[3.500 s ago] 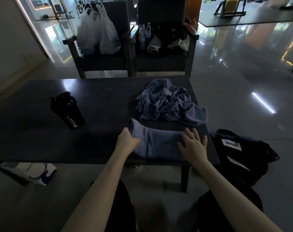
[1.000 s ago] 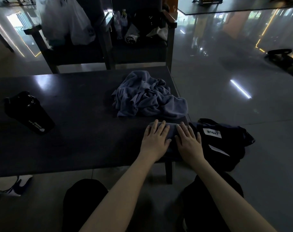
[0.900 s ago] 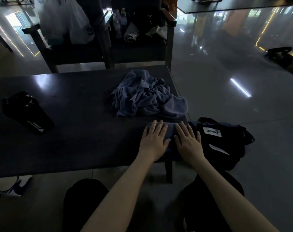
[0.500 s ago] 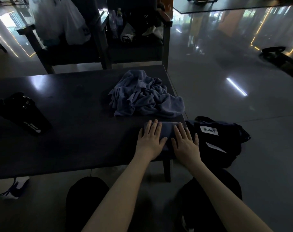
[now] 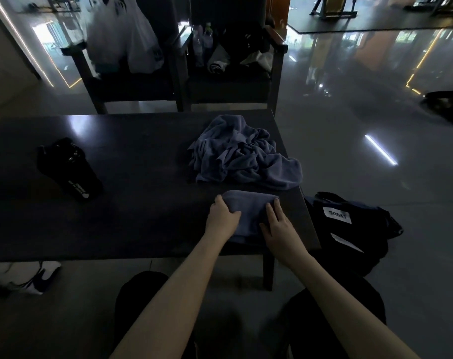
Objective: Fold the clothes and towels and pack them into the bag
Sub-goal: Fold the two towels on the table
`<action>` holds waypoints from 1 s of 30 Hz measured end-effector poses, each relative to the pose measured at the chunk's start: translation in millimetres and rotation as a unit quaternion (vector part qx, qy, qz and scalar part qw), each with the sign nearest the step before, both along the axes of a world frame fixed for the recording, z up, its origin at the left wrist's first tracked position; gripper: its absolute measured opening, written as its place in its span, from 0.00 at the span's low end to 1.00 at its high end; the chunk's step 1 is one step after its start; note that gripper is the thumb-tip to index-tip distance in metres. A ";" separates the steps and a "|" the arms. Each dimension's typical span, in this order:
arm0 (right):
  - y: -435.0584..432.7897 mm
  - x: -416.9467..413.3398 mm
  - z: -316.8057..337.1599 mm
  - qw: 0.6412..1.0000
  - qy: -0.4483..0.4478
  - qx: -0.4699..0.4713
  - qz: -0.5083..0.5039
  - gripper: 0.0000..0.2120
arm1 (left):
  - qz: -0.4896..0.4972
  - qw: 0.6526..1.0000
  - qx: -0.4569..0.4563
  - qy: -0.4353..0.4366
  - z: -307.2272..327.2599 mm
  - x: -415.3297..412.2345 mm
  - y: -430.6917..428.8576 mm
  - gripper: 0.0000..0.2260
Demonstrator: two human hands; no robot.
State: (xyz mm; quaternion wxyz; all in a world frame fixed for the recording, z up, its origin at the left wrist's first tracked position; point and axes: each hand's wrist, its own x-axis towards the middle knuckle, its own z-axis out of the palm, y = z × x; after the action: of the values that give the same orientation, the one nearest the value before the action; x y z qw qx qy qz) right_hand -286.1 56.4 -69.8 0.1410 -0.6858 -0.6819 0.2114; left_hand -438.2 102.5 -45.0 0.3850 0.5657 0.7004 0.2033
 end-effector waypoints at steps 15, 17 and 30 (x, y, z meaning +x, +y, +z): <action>16.9 -139.3 23.9 0.985 0.007 0.031 0.169 0.27 | 0.216 0.967 0.044 0.129 4.2 -191.6 -6.9 0.22; 17.5 -149.4 22.8 0.983 -0.002 0.029 0.181 0.26 | 0.236 0.960 0.053 0.141 1.5 -212.6 -8.5 0.21; 26.2 -165.1 17.4 0.983 -0.007 0.019 0.181 0.26 | -0.009 0.923 0.088 0.373 -26.7 -212.3 -21.0 0.28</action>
State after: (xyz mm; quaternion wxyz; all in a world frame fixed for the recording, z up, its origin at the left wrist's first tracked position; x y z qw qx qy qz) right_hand -451.2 82.7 -52.5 0.1082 -0.5496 -0.7999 0.2155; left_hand -650.5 81.5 -71.7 0.0461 0.6384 0.7675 0.0345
